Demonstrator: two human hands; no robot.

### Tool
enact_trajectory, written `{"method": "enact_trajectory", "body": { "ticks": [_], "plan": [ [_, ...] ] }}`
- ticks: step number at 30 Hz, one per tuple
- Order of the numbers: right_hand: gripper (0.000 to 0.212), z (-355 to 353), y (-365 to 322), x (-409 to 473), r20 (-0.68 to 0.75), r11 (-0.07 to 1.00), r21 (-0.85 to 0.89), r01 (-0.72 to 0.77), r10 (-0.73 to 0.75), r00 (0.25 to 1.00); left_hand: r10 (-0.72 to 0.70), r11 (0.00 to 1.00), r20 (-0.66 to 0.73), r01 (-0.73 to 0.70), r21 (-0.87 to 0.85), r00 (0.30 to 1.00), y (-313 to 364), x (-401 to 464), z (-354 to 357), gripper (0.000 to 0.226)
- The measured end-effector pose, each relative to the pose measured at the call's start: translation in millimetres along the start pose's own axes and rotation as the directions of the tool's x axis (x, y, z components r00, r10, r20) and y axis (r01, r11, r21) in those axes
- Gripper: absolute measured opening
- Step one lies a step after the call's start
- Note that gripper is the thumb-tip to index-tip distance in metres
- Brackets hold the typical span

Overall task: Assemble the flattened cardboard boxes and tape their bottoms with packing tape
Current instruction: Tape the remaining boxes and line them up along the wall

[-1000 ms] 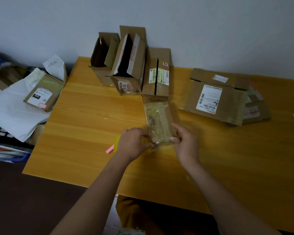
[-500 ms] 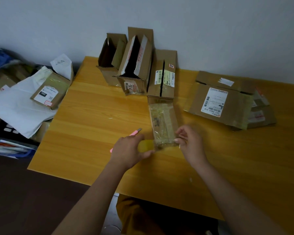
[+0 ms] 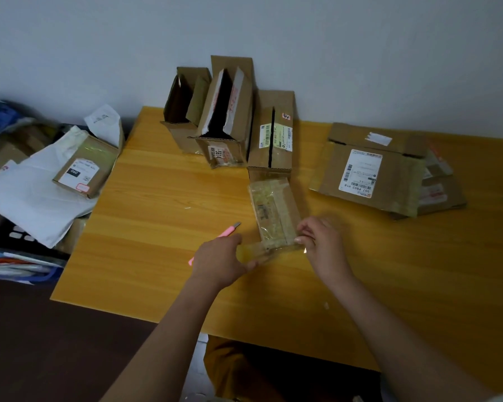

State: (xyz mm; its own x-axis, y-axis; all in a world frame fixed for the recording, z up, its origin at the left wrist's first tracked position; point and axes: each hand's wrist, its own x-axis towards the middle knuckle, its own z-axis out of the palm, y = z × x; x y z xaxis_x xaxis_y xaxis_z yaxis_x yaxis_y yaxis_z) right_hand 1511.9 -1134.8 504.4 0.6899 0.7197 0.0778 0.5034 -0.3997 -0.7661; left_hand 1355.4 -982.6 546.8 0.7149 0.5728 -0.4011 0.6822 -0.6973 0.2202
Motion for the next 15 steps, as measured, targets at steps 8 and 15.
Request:
{"method": "enact_trajectory", "body": {
  "ticks": [8,15],
  "plan": [
    [0.06,6,9,-32,-0.019,0.941,-0.264,0.21,-0.223,0.975,-0.026,0.973,-0.044,0.015,-0.229,0.999,-21,-10,4,0.062],
    [0.095,15,-6,-49,0.189,0.843,-0.522,0.13,-0.035,0.981,-0.011,0.94,-0.033,-0.001,-0.342,0.999,-22,-12,0,0.053]
  ]
}}
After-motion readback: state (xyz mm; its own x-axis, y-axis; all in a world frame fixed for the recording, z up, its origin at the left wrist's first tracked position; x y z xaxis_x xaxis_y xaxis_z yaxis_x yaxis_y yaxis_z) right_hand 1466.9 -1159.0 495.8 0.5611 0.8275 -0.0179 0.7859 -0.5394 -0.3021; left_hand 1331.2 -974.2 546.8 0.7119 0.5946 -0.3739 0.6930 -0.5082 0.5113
